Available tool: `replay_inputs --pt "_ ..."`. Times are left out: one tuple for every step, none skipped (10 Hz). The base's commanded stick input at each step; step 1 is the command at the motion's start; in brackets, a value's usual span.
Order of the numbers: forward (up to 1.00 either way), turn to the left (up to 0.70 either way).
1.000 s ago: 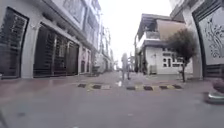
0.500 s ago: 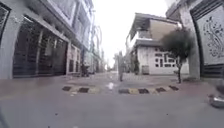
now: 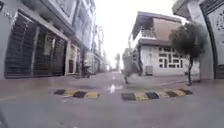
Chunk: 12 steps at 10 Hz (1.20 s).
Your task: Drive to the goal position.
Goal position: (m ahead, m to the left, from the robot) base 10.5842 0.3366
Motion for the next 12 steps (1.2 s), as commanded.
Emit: replay_inputs --pt "1.00 0.34" --pt "1.00 0.00" --pt "1.00 0.00" --pt "1.00 0.00" --pt "1.00 0.00" --pt "1.00 0.00" --pt "1.00 0.00" --pt "1.00 0.00" --pt "1.00 0.00" --pt "1.00 0.00" --pt "1.00 0.00" --pt "1.00 0.00"
